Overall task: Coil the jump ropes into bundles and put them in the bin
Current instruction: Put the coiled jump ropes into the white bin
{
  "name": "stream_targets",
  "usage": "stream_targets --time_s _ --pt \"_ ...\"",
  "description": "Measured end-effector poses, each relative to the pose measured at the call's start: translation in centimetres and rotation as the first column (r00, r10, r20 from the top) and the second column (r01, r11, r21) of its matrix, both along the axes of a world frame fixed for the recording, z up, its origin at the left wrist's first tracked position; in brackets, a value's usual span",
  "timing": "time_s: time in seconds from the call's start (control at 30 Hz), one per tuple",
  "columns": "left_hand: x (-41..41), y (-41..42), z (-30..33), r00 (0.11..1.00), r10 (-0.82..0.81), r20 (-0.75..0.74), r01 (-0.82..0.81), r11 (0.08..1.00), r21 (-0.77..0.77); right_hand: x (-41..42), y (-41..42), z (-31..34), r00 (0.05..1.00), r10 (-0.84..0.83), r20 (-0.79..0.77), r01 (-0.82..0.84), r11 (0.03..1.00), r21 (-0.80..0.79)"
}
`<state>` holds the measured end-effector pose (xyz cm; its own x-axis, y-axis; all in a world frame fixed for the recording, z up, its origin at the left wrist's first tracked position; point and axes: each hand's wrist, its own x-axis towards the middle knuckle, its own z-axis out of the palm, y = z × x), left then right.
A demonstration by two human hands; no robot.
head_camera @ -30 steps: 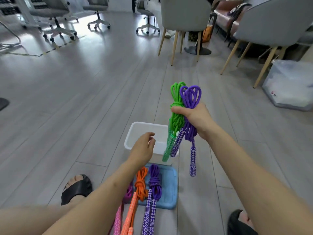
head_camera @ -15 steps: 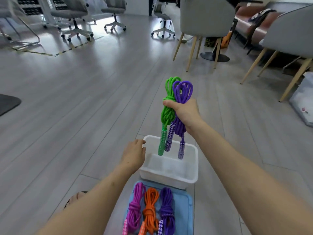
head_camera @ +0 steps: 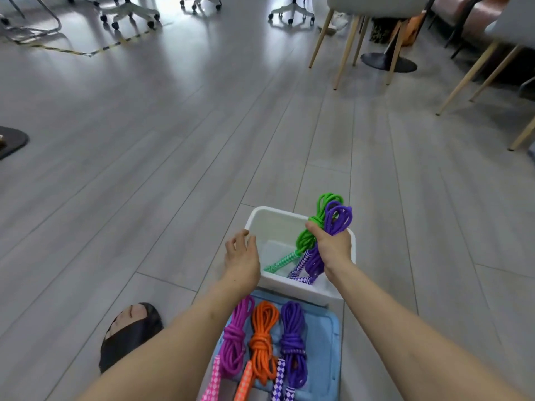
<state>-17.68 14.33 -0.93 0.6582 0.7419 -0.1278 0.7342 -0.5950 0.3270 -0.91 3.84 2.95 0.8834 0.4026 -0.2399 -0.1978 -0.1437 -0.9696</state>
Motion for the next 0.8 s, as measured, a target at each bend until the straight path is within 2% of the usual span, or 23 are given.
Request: stream_targets --time_s 0.1,0.2,0.33,0.43,0.53,0.7,0.8 --pt "0.2 -0.2 -0.4 1.0 0.007 -0.029 -0.006 1.0 0.018 1.1 -1.0 -1.4 0.998 0.014 0.065 -0.01 0.998 -0.057" --pt "0.3 -0.2 -0.5 0.999 0.015 -0.03 -0.014 1.0 0.023 1.8 -1.7 -1.9 0.974 0.104 0.201 -0.078 0.988 -0.135" --pt "0.5 -0.4 -0.3 0.999 0.026 -0.042 -0.026 1.0 0.015 2.7 -2.1 -1.5 0.875 0.307 0.375 -0.214 0.939 -0.268" --pt "0.5 -0.3 -0.4 0.999 0.029 -0.04 -0.029 0.999 0.014 2.6 -2.6 -1.5 0.815 0.384 0.434 -0.246 0.907 -0.341" --pt "0.5 -0.3 -0.5 0.999 0.026 -0.042 -0.025 0.999 0.021 2.0 -3.3 -1.6 0.813 0.363 0.456 -0.231 0.919 -0.32" --pt "0.3 -0.5 -0.5 0.999 0.006 -0.035 -0.005 1.0 0.025 1.8 -3.9 -2.5 0.921 0.214 0.325 -0.131 0.957 -0.259" --pt "0.2 -0.4 -0.5 0.999 0.001 -0.035 0.0 1.0 0.03 1.7 -3.4 -2.3 0.891 0.241 0.384 -0.136 0.95 -0.28"
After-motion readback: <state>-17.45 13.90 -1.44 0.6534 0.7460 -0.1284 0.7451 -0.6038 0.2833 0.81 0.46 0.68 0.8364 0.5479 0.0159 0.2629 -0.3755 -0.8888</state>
